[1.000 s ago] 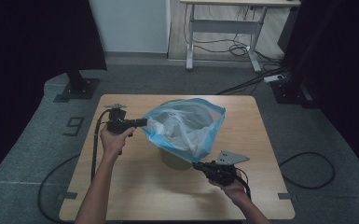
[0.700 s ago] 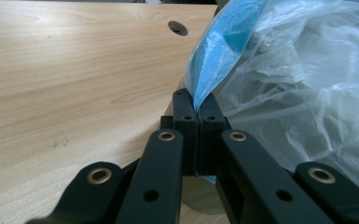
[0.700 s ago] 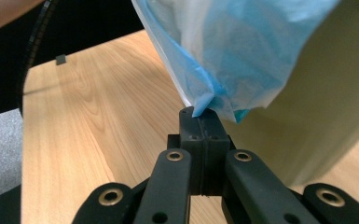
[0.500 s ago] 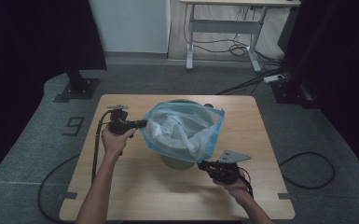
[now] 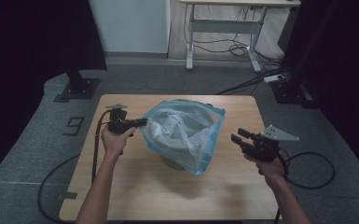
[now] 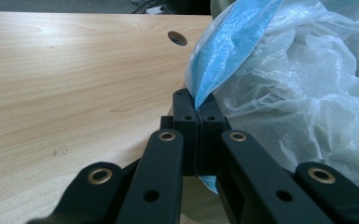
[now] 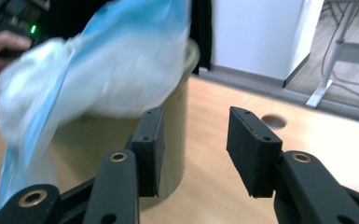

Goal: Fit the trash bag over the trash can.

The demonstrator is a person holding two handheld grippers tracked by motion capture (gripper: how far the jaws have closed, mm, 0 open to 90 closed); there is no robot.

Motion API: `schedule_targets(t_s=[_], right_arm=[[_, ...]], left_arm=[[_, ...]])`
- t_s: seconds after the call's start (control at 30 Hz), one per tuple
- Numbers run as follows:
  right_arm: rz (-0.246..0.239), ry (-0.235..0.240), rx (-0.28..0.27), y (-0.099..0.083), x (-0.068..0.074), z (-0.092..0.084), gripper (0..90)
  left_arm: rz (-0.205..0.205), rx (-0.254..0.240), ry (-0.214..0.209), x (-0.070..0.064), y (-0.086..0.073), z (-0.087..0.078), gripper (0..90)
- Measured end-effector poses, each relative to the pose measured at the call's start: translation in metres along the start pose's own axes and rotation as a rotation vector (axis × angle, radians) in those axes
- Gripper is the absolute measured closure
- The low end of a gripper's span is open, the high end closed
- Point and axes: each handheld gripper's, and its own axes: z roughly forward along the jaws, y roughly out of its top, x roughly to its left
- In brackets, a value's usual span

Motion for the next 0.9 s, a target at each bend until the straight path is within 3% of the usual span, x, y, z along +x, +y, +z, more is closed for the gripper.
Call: schedule_targets(t_s=[0.23,0.57,0.73,0.9], right_arm=[[0.002,0.004,-0.009,0.037,-0.013,0.007,52.8],[-0.041,-0.010,-0.017,0.066,-0.006,0.019,49.3],[-0.040,0.006,-0.026,0.080,-0.003,0.028,49.2],[-0.061,0.019,0.021,0.086,0.001,0.045,49.0]], left_arm=[[0.028,-0.009,0.000,-0.009,0.007,-0.003,88.8],[0.039,-0.010,-0.001,-0.013,0.009,-0.003,88.8],[0.041,-0.011,-0.002,-0.014,0.009,-0.002,88.8],[0.039,-0.012,-0.003,-0.013,0.009,-0.002,88.8]])
